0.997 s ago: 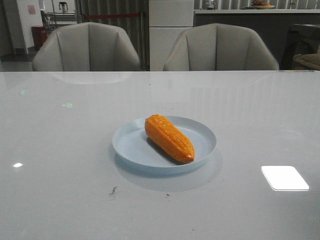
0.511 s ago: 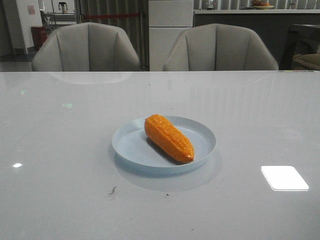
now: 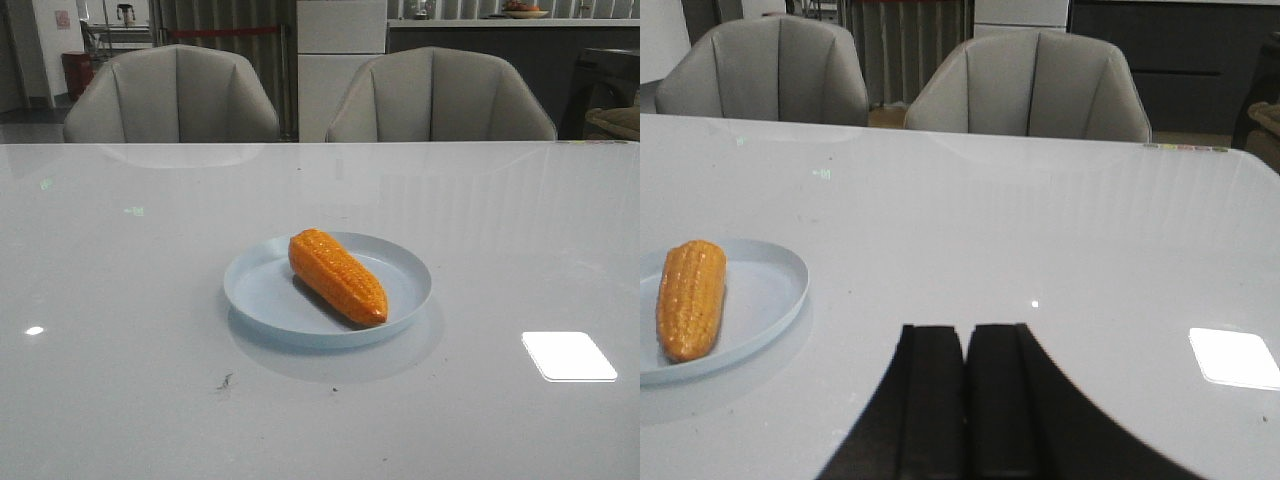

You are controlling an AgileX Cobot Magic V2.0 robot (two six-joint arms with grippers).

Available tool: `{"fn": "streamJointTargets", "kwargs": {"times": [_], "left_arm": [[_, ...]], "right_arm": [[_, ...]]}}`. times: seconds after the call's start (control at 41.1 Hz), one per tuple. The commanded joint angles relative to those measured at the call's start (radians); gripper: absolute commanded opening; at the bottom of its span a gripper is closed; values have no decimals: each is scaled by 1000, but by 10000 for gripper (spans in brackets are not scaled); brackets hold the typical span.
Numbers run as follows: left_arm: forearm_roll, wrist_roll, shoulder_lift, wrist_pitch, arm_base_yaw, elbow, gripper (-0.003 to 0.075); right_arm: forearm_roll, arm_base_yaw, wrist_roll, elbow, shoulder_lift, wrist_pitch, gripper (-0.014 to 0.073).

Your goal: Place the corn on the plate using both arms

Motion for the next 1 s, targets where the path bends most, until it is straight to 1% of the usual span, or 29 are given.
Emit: {"fn": "streamJointTargets", "kwargs": {"times": [0.0,0.17,0.973], "left_arm": [[0,-12,-16,-77,1,37,96],[0,-12,-16,-77,1,37,96],[0,-12,-16,-77,1,37,96]], "right_arm": [[6,3,-8,-21,-22,-30,66],[6,3,-8,-21,-22,5,66],[6,3,-8,-21,-22,6,66]]}}
